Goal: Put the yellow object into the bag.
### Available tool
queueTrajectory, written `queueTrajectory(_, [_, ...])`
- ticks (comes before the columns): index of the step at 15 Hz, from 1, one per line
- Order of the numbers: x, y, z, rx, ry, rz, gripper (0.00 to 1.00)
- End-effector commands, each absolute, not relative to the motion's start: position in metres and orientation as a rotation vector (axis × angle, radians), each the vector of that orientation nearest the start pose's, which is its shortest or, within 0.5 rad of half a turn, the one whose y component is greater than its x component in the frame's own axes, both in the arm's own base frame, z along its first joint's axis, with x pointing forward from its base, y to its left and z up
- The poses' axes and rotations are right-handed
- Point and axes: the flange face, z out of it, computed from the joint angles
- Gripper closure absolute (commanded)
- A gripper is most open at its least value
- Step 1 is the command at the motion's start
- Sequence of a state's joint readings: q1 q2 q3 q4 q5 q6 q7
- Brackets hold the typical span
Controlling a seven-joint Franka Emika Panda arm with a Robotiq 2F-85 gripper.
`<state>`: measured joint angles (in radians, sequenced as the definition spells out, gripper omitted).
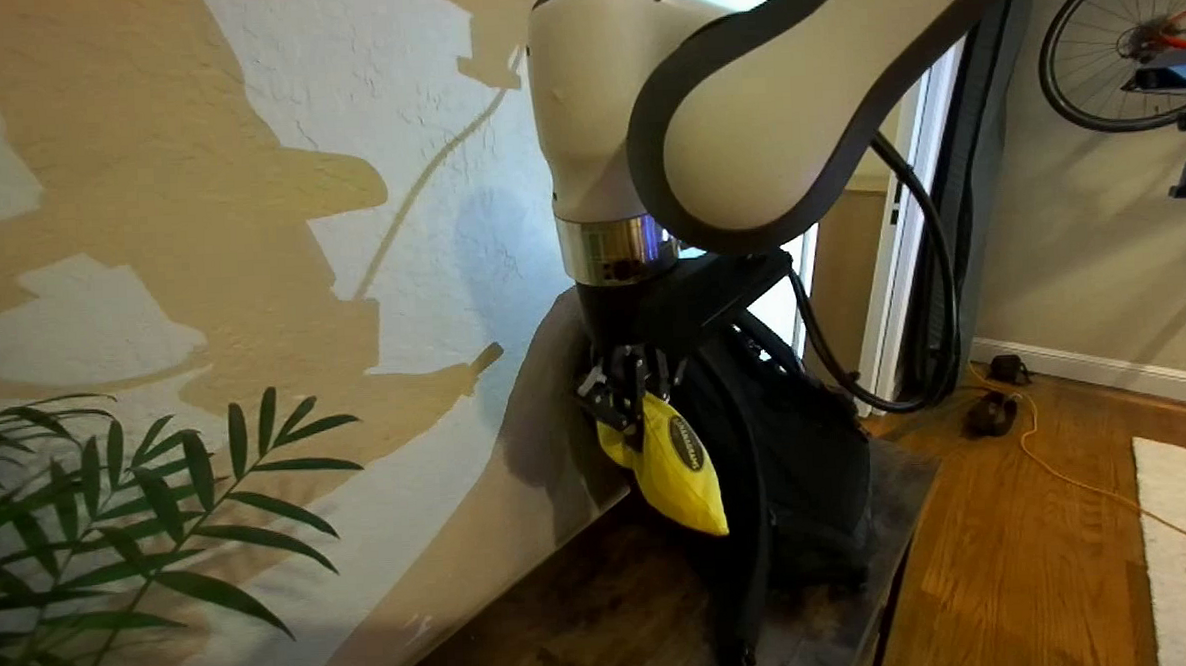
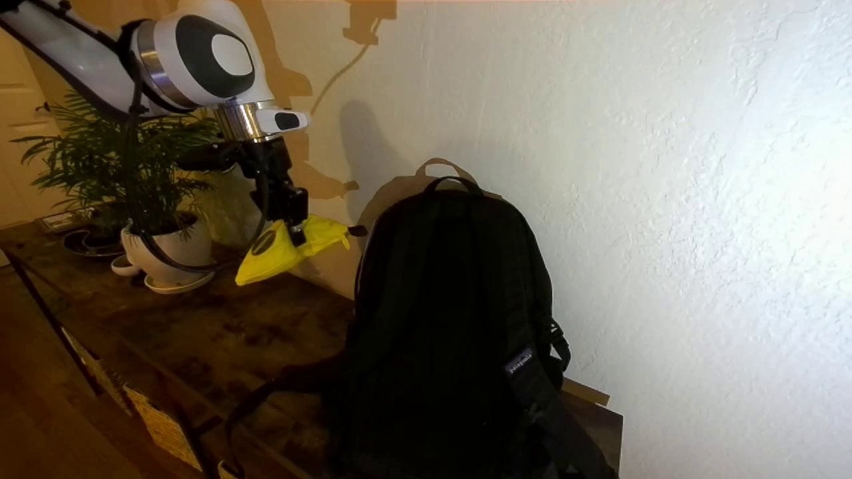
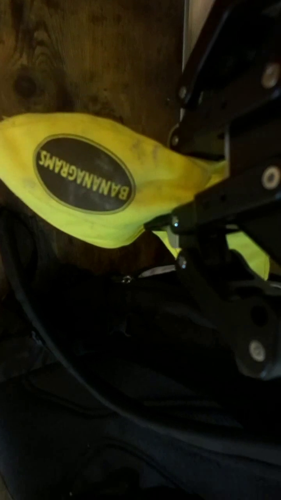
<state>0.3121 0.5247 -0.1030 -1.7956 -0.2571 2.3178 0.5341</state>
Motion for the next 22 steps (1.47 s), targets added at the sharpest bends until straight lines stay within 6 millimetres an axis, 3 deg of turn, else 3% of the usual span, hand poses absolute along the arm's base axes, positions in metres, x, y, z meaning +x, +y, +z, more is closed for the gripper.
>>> queueTrajectory(1, [0.64, 0.118, 0.272, -3.432, 0.229, -0.174, 0.93])
queueTrajectory(12, [0.668, 0.072, 0.276, -3.514, 0.321, -0.361, 0.93])
queueTrajectory(17, [0.681, 0.073, 0.27, -3.454, 0.332, -0.422, 0.93])
queueTrajectory(22, [0.696, 0.075, 0.249, -3.451, 0.268, -0.477, 0.93])
